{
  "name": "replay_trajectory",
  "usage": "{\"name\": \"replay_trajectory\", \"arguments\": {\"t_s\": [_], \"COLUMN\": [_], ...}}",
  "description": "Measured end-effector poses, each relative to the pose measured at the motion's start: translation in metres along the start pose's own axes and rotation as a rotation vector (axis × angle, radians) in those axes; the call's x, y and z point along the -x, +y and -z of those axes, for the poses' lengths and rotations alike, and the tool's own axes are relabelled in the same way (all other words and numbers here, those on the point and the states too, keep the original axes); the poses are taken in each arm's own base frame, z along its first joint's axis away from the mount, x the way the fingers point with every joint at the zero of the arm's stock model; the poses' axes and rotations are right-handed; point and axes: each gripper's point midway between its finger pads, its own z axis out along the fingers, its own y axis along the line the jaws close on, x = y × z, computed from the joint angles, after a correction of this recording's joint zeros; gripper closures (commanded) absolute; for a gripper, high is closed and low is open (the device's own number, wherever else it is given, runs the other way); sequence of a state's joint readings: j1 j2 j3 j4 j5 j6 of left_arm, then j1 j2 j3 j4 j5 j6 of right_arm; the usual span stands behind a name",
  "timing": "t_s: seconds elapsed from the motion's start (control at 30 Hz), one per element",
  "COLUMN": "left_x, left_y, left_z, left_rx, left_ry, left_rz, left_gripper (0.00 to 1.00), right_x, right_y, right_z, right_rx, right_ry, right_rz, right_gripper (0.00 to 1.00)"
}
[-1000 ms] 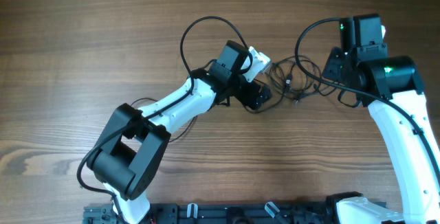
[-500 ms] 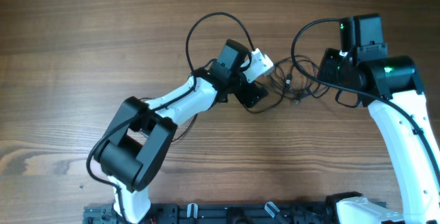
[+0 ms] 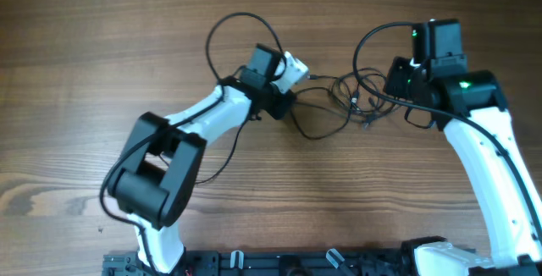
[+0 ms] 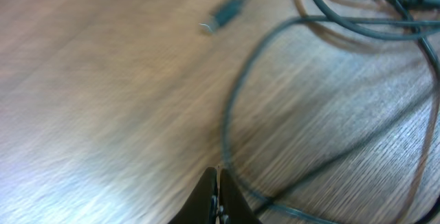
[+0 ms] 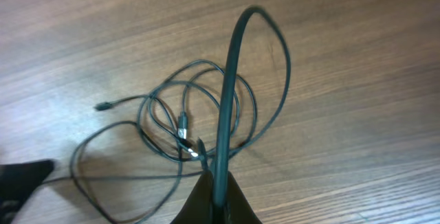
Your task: Untangle cables
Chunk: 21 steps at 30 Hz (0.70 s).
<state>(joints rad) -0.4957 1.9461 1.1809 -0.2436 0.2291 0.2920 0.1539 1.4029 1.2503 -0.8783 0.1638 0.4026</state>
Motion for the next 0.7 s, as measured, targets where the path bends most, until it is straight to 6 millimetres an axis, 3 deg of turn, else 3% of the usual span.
{"name": "replay_trajectory", "arguments": {"t_s": [0.07, 0.13, 0.3, 0.33, 0.37, 0.43, 0.5, 0.7], "left_x": [0.006, 0.011, 0.000, 0.001, 0.002, 0.006, 0.011, 0.006], "left_y": [0.012, 0.015, -0.001, -0.002, -0.003, -0.004, -0.005, -0.008], "left_z": [0.021, 0.036, 0.039, 0.040, 0.042, 0.047, 0.054, 0.058], "left_rx": [0.028, 0.037, -0.038, -0.043, -0.046, -0.048, -0.048, -0.056], "left_ry": [-0.019, -0.033, 0.012, 0.009, 0.004, -0.010, -0.025, -0.003], "left_rz": [0.034, 0.054, 0.091, 0.093, 0.093, 0.094, 0.093, 0.103], "left_gripper": [0.96, 0.96, 0.95, 0.95, 0.95, 0.95, 0.95, 0.95], "right_x": [-0.004, -0.006, -0.020, -0.022, -0.029, -0.035, -0.044, -0.049], "right_y": [0.003, 0.009, 0.019, 0.019, 0.020, 0.019, 0.018, 0.018], "right_z": [-0.023, -0.044, -0.106, -0.111, -0.124, -0.135, -0.150, -0.164], "right_rx": [-0.011, -0.002, -0.006, -0.009, -0.014, -0.022, -0.036, -0.042], "right_ry": [0.027, 0.047, 0.132, 0.143, 0.170, 0.190, 0.223, 0.233], "right_rz": [0.009, 0.020, 0.044, 0.046, 0.050, 0.052, 0.047, 0.045], "right_gripper": [0.87, 0.87, 0.81, 0.70, 0.66, 0.64, 0.55, 0.52]}}
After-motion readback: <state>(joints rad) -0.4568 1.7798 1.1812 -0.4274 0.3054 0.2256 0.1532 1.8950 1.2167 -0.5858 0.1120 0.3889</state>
